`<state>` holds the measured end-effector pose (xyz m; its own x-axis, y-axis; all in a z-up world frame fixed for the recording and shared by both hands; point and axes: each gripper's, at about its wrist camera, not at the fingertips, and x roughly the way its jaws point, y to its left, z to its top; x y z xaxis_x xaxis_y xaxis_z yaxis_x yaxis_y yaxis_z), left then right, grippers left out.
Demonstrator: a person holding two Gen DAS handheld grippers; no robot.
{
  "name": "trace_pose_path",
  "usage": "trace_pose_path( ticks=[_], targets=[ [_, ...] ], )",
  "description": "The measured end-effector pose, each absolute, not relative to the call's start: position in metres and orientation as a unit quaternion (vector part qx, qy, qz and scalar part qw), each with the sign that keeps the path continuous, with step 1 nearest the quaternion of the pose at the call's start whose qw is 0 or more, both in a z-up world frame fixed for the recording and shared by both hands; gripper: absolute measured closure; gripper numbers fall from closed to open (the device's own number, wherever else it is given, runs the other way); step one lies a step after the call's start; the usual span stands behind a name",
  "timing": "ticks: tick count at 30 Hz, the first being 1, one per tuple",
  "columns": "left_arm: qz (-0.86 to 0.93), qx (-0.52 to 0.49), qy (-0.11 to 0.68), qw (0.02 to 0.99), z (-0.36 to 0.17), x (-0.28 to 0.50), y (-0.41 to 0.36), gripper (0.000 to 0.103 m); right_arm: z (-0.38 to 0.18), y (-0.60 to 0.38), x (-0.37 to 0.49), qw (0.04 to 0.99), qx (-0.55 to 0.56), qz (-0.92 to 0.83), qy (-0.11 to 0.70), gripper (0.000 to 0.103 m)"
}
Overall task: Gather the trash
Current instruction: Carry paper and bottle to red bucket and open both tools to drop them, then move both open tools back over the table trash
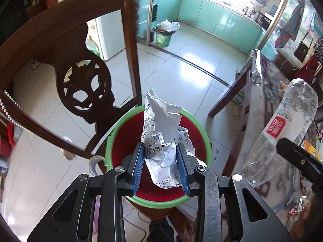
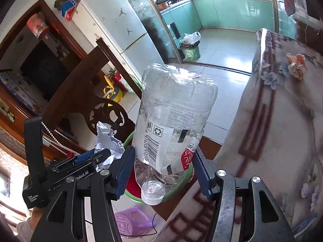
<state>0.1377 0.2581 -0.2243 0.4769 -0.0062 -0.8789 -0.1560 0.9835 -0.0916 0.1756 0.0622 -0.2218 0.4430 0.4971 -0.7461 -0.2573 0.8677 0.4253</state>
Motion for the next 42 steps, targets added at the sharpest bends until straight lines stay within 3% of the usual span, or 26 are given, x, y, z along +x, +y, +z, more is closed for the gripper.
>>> trace_pose_path(
  ticks=[10, 15, 16, 17, 19, 26, 31, 42],
  targets=[
    [0.057, -0.096, 0.518, 0.848, -0.239, 0.15, 0.284, 0.072, -0.25, 0.096, 0.188, 0.824, 0.101, 0.238, 0.504, 0.046],
    [0.066, -0.092, 0.52, 0.846, -0.24, 0.152, 0.289, 0.061, -0.253, 0.109, 0.192, 0.816, 0.078, 0.241, 0.519, 0.044],
    [0.069, -0.091, 0.52, 0.847, -0.24, 0.151, 0.29, 0.054, -0.253, 0.109, 0.192, 0.815, 0.075, 0.241, 0.521, 0.044],
    [0.074, -0.088, 0.519, 0.847, -0.239, 0.152, 0.291, 0.039, -0.255, 0.111, 0.194, 0.814, 0.073, 0.239, 0.524, 0.043],
    [0.084, -0.083, 0.514, 0.85, -0.237, 0.149, 0.293, 0.024, -0.259, 0.115, 0.197, 0.811, 0.072, 0.236, 0.53, 0.042],
    [0.098, -0.09, 0.5, 0.856, -0.224, 0.132, 0.299, 0.024, -0.26, 0.117, 0.199, 0.809, 0.073, 0.248, 0.528, 0.04],
    [0.087, -0.096, 0.482, 0.866, -0.199, 0.108, 0.286, 0.024, -0.228, 0.081, 0.165, 0.813, 0.101, 0.264, 0.509, 0.04],
    [-0.021, -0.063, 0.445, 0.893, -0.142, 0.05, 0.158, 0.024, -0.171, -0.139, 0.021, 0.858, 0.202, 0.144, 0.45, 0.04]
  ],
)
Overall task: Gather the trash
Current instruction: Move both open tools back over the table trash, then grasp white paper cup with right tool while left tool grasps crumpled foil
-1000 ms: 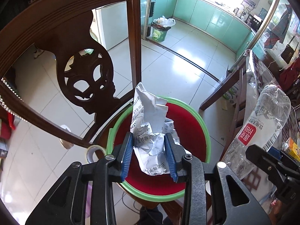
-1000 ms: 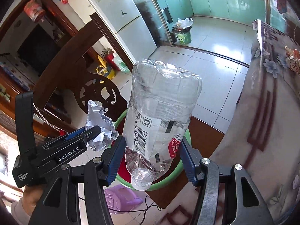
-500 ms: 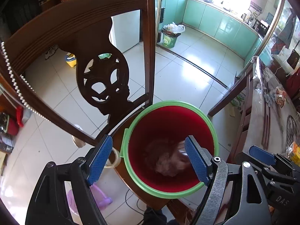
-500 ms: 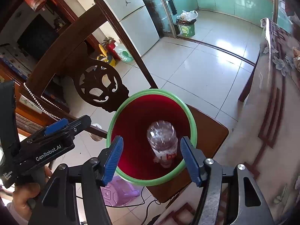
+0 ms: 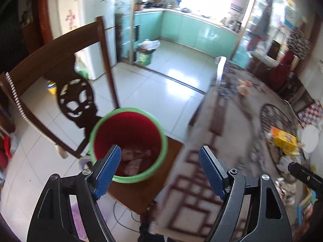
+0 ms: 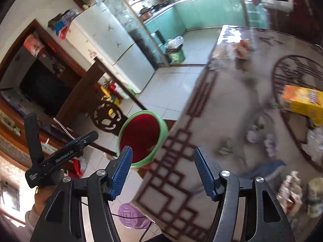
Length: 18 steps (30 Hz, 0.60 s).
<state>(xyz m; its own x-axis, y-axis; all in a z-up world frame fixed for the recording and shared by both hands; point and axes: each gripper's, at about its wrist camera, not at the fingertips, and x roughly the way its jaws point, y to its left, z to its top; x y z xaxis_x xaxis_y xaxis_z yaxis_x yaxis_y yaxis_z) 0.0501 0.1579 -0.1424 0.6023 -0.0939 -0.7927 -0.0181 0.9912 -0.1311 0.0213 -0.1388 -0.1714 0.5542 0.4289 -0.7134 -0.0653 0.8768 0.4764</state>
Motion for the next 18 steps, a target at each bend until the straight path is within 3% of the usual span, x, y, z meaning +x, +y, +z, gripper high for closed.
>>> trace_pose_path(
  ticks=[6, 12, 18],
  targets=[
    [-0.112, -0.03, 0.437, 0.892, -0.13, 0.03, 0.061, 0.023, -0.183, -0.279, -0.039, 0.86, 0.194, -0.009, 0.471, 0.04],
    [-0.18, -0.008, 0.456, 0.872, -0.139, 0.011, -0.019, 0.023, -0.257, -0.365, -0.051, 0.806, 0.179, -0.059, 0.561, 0.039],
    [-0.218, 0.014, 0.479, 0.85, -0.157, -0.002, -0.076, 0.023, -0.32, -0.406, -0.051, 0.764, 0.249, -0.013, 0.595, 0.04]
  ],
)
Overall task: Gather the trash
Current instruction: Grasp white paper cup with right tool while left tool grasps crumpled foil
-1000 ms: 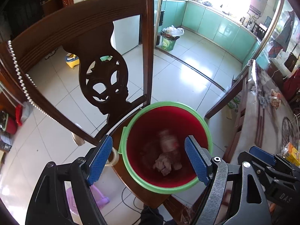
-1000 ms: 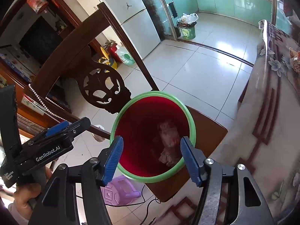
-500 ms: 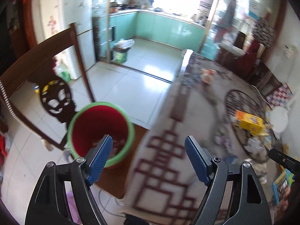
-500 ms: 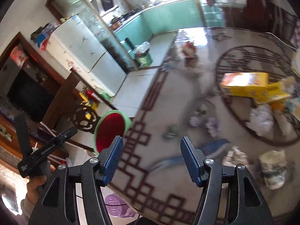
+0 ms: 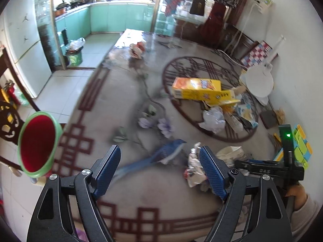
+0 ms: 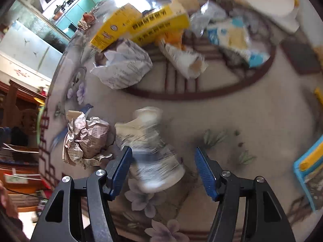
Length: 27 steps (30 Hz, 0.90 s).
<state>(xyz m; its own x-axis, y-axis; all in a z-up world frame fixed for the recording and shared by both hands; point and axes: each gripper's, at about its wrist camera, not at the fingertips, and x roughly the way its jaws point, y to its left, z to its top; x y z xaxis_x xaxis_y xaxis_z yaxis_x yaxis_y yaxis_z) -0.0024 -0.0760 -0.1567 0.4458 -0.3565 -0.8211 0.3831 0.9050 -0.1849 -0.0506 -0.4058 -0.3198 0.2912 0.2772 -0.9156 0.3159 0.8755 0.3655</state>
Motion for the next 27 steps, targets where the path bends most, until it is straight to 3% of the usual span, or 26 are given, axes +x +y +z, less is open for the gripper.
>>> trace_pose_path(
  ticks=[1, 2, 3, 19, 21, 23, 25, 26, 27],
  targets=[
    [-0.221, 0.016, 0.484, 0.847, -0.16, -0.003, -0.083, 0.023, -0.325, -0.407, -0.053, 0.766, 0.26, -0.002, 0.589, 0.044],
    [-0.225, 0.018, 0.49, 0.842, -0.164, -0.004, -0.091, 0.023, -0.326, -0.407, -0.054, 0.769, 0.272, 0.009, 0.579, 0.059],
    [-0.23, 0.019, 0.496, 0.837, -0.168, -0.005, -0.098, 0.023, -0.325, -0.406, -0.056, 0.771, 0.284, 0.019, 0.57, 0.067],
    [-0.252, 0.053, 0.573, 0.778, -0.236, 0.001, -0.165, 0.023, -0.244, -0.414, -0.057, 0.825, 0.247, -0.03, 0.507, 0.069],
    [-0.253, 0.05, 0.58, 0.772, -0.242, 0.001, -0.165, 0.034, -0.234, -0.413, -0.06, 0.831, 0.241, -0.034, 0.5, 0.069],
    [-0.267, 0.03, 0.584, 0.765, -0.242, 0.0, -0.165, 0.055, -0.227, -0.409, -0.06, 0.837, 0.239, -0.036, 0.491, 0.069],
    [-0.267, 0.042, 0.578, 0.77, -0.237, -0.001, -0.167, 0.063, -0.221, -0.404, -0.059, 0.842, 0.236, -0.038, 0.484, 0.069],
    [-0.27, 0.046, 0.573, 0.772, -0.233, -0.002, -0.167, 0.073, -0.216, -0.401, -0.057, 0.844, 0.232, -0.04, 0.481, 0.069],
    [-0.271, 0.046, 0.57, 0.774, -0.229, -0.002, -0.165, 0.073, -0.211, -0.399, -0.057, 0.848, 0.229, -0.04, 0.477, 0.069]
  ],
)
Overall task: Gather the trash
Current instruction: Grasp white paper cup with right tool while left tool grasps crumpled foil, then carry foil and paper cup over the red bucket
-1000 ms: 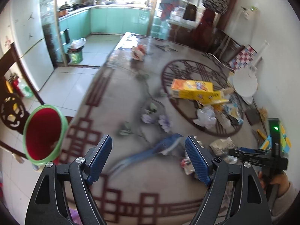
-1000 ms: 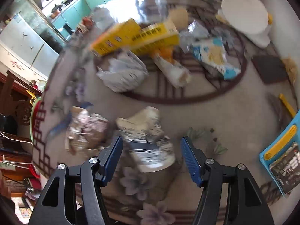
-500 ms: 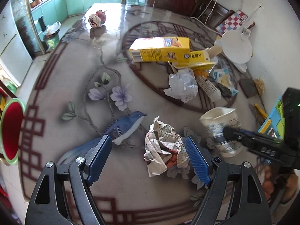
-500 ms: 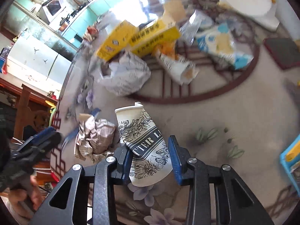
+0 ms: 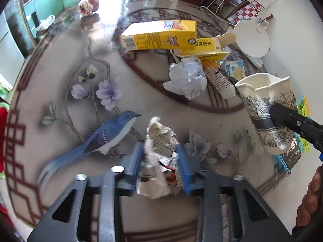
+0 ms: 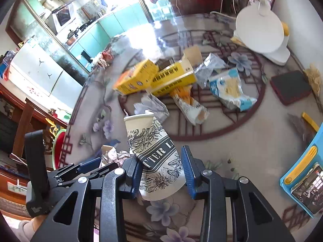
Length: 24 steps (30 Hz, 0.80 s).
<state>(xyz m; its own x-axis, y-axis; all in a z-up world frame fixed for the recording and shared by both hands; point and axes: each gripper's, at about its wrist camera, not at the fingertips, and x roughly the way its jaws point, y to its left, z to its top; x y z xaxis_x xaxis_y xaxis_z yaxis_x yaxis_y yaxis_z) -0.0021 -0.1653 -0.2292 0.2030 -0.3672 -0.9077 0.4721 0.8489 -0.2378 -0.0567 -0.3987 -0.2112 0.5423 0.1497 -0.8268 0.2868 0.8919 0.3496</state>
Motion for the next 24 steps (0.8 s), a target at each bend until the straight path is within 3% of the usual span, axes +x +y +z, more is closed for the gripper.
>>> trace_pose_path(
  ticks=[13, 24],
  targets=[
    [-0.254, -0.011, 0.501, 0.827, -0.16, 0.017, -0.112, 0.074, -0.149, -0.363, -0.046, 0.886, 0.199, -0.03, 0.418, 0.069],
    [-0.203, -0.039, 0.471, 0.857, -0.134, 0.039, -0.045, 0.074, -0.118, -0.318, -0.027, 0.899, 0.19, -0.006, 0.394, 0.069]
  ],
)
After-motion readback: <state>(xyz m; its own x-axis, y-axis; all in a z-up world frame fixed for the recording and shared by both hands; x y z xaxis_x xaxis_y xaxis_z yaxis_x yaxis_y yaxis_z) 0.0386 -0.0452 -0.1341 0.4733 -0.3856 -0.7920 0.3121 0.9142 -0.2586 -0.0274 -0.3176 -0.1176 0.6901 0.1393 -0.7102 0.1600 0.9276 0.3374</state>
